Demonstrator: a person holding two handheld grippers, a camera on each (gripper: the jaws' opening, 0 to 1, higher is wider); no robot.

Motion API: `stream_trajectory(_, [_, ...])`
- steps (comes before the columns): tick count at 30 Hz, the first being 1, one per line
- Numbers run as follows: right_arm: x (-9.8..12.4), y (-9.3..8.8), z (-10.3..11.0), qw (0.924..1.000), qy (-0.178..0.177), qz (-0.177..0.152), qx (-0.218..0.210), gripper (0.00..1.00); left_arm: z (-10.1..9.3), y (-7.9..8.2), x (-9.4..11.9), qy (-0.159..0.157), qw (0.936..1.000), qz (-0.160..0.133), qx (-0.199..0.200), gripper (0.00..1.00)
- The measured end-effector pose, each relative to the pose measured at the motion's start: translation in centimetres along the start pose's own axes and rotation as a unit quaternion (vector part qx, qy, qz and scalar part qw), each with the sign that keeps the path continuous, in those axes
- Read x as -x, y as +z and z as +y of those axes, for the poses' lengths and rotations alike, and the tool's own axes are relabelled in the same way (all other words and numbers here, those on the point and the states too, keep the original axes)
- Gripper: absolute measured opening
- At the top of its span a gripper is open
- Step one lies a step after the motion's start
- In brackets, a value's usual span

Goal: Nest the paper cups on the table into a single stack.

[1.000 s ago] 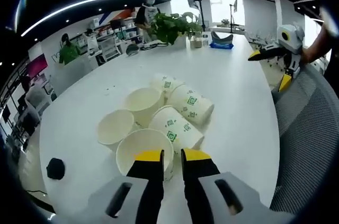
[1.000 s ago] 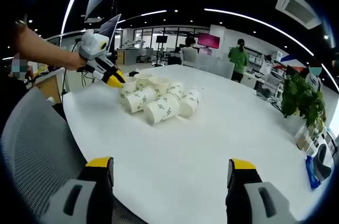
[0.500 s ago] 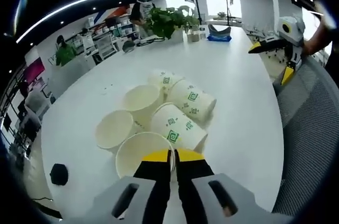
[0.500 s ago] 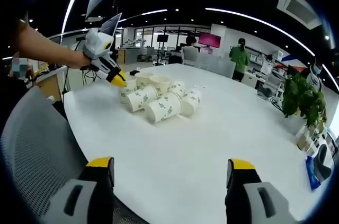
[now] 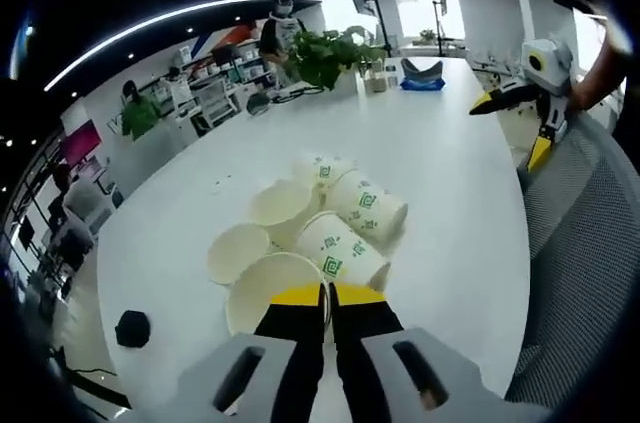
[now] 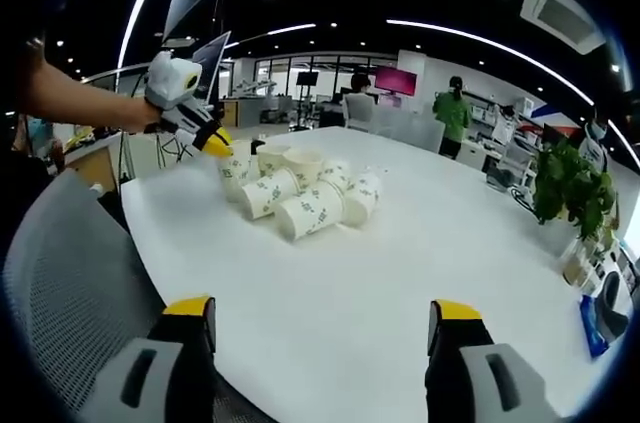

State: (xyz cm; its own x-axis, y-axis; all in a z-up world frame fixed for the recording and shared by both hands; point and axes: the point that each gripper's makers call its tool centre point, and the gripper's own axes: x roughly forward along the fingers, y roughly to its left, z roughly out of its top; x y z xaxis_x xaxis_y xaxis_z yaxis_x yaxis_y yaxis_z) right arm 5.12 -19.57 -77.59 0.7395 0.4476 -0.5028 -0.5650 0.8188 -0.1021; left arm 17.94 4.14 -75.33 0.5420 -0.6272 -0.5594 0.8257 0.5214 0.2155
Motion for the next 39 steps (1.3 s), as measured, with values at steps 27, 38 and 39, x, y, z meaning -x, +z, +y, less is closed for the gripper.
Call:
stream_trajectory(27, [0.0, 0.0, 0.4, 1.0, 0.009, -0.001, -0.003, 0.89, -7.5, 6.9, -0.7, -0.051, 0.9941, -0.036, -0.088, 0.0])
stream_trajectory(38, [0.0, 0.0, 0.4, 1.0, 0.007, -0.001, -0.006, 0.89, -10.2, 6.3, -2.8, -0.086, 0.9909, -0.025, -0.101, 0.0])
stream_trajectory(39, [0.0, 0.0, 0.4, 1.0, 0.007, -0.001, -0.006, 0.89, -10.4, 6.2, -3.1, -0.088, 0.9905, -0.022, -0.104, 0.0])
